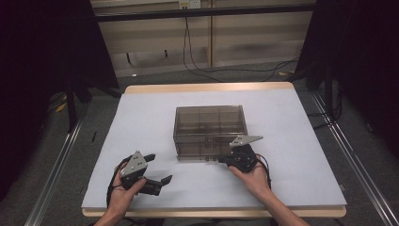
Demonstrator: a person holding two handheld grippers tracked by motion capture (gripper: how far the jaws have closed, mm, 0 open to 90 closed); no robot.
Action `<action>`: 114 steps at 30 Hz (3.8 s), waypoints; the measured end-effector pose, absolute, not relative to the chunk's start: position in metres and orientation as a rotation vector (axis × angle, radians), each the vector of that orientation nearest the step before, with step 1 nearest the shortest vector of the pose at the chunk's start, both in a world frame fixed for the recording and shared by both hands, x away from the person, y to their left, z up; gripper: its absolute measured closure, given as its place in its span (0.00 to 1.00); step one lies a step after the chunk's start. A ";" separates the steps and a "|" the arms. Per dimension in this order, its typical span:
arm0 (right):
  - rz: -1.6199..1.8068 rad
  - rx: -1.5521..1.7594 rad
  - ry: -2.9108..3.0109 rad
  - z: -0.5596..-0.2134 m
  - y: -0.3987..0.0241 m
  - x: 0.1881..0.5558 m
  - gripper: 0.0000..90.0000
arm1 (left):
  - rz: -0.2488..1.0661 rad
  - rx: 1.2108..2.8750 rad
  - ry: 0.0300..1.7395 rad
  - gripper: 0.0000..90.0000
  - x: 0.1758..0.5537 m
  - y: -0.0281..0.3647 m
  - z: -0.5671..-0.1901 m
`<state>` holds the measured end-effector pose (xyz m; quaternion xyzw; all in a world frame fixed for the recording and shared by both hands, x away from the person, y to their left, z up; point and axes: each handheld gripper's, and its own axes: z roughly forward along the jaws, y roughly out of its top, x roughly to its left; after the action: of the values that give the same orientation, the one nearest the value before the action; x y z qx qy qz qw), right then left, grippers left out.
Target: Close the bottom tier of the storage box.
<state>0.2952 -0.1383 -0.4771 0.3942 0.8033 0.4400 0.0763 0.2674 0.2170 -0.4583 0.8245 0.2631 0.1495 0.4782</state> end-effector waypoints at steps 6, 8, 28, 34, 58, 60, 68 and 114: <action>1.307 1.188 2.414 -0.477 -0.137 0.295 1.00 | 0.377 2.021 0.647 0.03 0.270 0.218 -0.459; 1.299 1.192 2.418 -0.476 -0.136 0.296 1.00 | 0.368 2.021 0.651 0.03 0.270 0.217 -0.460; 1.268 1.182 2.425 -0.482 -0.134 0.303 1.00 | 0.360 2.017 0.643 0.03 0.270 0.216 -0.461; 1.250 1.193 2.424 -0.482 -0.134 0.306 1.00 | 0.361 2.019 0.649 0.03 0.271 0.216 -0.461; 1.201 1.197 2.421 -0.481 -0.132 0.309 1.00 | 0.365 2.007 0.648 0.03 0.269 0.218 -0.459; 1.212 1.201 2.420 -0.479 -0.132 0.310 1.00 | 0.369 2.014 0.647 0.03 0.270 0.218 -0.459; 1.218 1.192 2.421 -0.481 -0.133 0.314 1.00 | 0.366 2.009 0.641 0.03 0.268 0.218 -0.458; 1.386 1.242 2.270 -0.446 -0.185 0.276 0.33 | 0.350 2.015 0.690 0.03 0.270 0.215 -0.462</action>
<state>0.2758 -0.1851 -0.4462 0.4208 0.7693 0.4696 0.1030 0.2699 0.2148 -0.4616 0.8231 0.2817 0.1431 0.4718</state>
